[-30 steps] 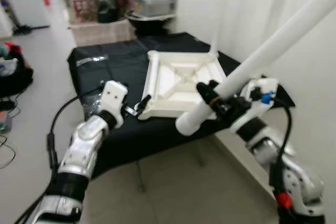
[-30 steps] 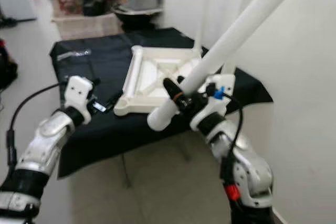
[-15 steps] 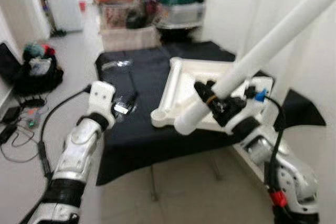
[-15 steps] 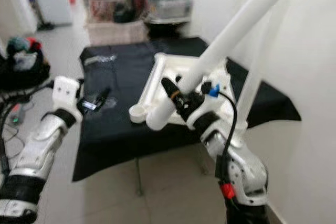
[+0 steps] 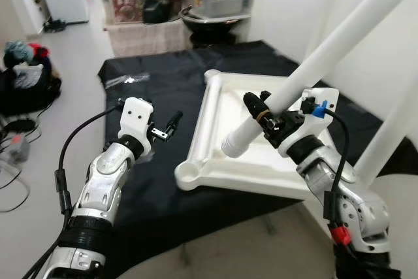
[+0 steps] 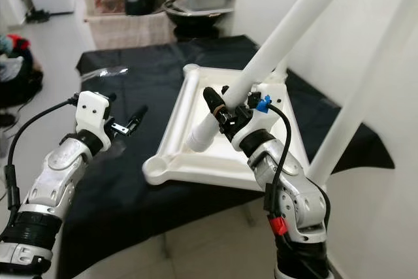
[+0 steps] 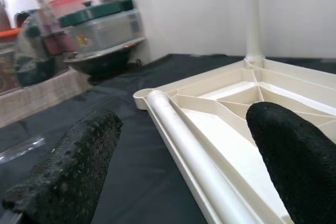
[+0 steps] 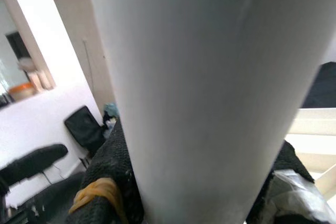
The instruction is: Building children table
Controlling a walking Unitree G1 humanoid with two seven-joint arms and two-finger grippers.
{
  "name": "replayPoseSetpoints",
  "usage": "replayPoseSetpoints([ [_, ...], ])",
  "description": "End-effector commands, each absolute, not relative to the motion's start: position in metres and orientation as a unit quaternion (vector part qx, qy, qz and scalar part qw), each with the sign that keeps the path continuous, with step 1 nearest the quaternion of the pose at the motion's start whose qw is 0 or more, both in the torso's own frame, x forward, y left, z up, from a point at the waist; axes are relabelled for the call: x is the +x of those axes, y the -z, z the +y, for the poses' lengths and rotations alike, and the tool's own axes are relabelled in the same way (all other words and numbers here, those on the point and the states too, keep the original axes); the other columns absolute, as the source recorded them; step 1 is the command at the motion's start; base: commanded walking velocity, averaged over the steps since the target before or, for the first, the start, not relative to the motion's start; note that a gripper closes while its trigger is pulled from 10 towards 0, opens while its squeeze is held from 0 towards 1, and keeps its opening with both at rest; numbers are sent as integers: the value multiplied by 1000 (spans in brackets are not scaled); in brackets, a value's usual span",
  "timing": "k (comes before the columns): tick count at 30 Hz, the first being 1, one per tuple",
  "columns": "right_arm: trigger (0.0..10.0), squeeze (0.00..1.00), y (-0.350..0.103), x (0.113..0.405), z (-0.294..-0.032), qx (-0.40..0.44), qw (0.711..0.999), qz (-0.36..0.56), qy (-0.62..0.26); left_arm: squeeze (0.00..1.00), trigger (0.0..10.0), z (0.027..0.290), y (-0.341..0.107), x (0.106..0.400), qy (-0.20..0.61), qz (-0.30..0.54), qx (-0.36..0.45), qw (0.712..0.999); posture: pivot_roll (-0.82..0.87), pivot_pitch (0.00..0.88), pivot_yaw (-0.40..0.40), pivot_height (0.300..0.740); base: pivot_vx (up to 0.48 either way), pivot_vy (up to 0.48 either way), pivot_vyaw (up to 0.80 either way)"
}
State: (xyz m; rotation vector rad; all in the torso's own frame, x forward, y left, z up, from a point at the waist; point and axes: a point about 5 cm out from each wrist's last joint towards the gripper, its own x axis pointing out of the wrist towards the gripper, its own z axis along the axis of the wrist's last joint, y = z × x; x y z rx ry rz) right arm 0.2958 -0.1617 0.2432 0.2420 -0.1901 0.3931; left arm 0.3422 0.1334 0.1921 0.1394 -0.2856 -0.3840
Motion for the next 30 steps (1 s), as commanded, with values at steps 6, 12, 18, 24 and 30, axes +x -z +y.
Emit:
replayPoseSetpoints([
  [6, 10000, 0, -243, 294, -152, 118, 965, -97, -213, 0, 10000, 151, -185, 343, 160, -121, 76, 977, 29, 0, -28, 740, 0, 0, 533],
  [12, 10000, 0, -241, 294, -150, 112, 966, -99, -211, 0, 10000, 158, -178, 342, 149, -103, 76, 980, 35, 0, -31, 740, 0, 0, 667],
  [18, 10000, 0, -239, 296, -152, 116, 967, -94, -205, 0, 10000, 162, -169, 338, 149, -83, 67, 983, 39, 0, -36, 740, 0, 0, 0],
  [24, 10000, 0, -240, 297, -151, 99, 969, -96, -207, 0, 10000, 163, -167, 338, 150, -80, 64, 983, 38, 0, -35, 740, 0, 65, 0],
  [30, 10000, 0, -239, 296, -150, 94, 969, -98, -205, 0, 10000, 159, -168, 337, 153, -88, 68, 982, 36, 0, -33, 740, 0, 65, 600],
])
